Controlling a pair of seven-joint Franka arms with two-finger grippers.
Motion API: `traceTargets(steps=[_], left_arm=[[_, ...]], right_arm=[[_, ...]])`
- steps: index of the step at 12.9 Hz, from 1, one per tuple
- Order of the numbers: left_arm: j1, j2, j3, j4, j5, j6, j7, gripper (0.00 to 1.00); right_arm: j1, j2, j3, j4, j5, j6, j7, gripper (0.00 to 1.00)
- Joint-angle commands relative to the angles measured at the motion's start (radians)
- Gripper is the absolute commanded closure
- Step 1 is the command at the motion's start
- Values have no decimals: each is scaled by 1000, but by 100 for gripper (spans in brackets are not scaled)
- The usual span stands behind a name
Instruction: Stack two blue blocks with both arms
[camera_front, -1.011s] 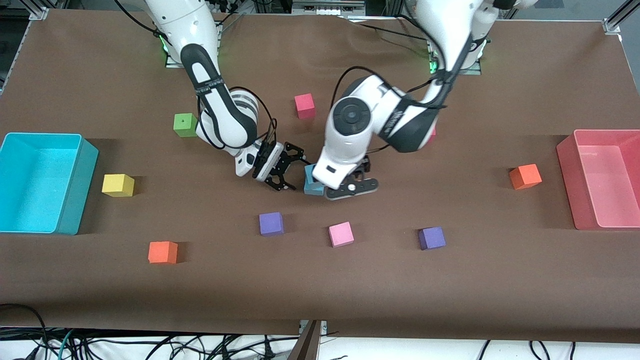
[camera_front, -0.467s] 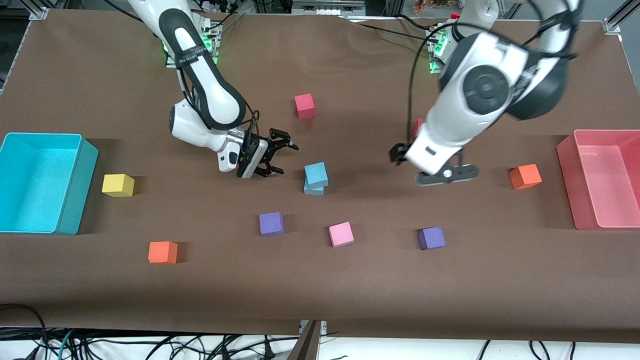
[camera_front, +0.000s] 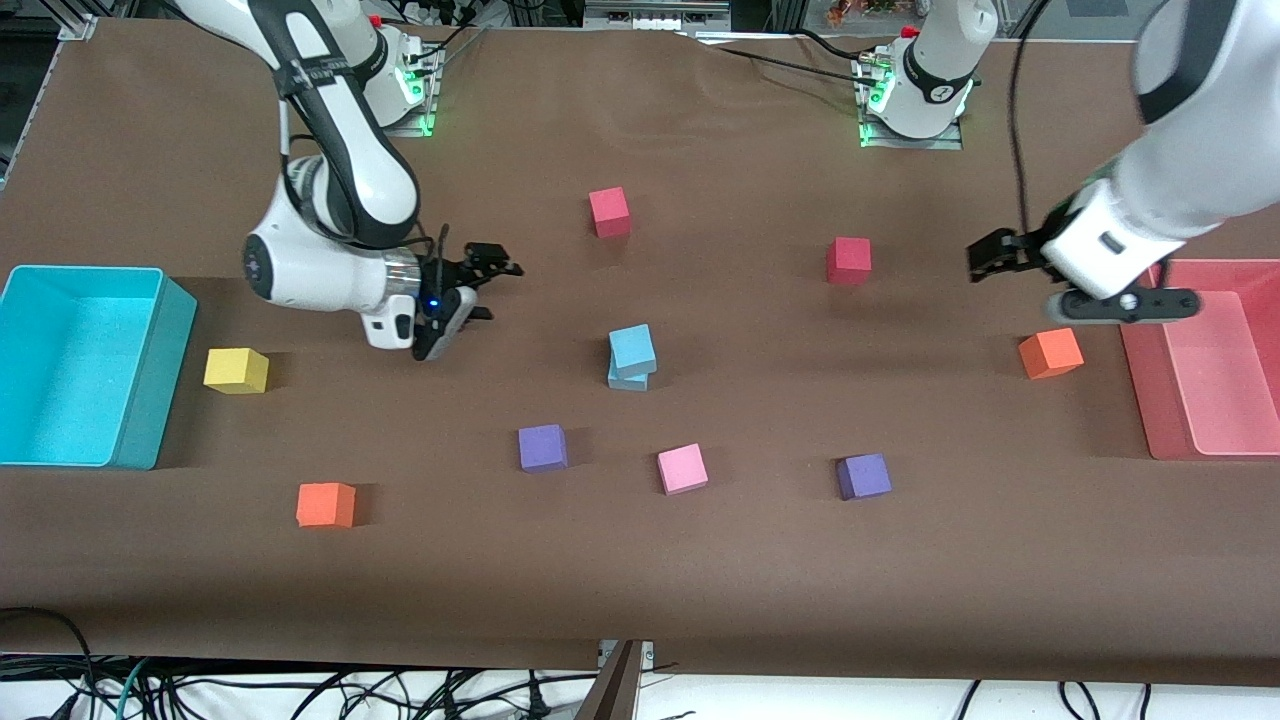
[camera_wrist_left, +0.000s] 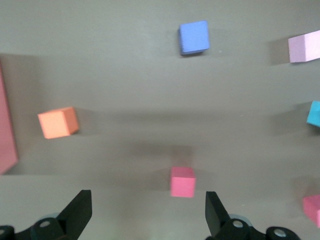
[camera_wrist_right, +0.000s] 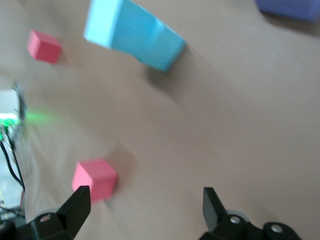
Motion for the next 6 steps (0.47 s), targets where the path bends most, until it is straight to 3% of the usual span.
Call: traceTargets(steps=[1,4,6], left_arm=[[4,-44,58,-35,18,-15,139,0],[10,-48,60,-36,18,-16,148,0],[10,-48,60,-36,18,-16,147,0]], right_arm=[[-25,-68,-36,34,-289,-103,189,0],[-98,-145,-38,66,-521,-192,405,0],[-151,-202,-38,122,-624,-279,552,0]])
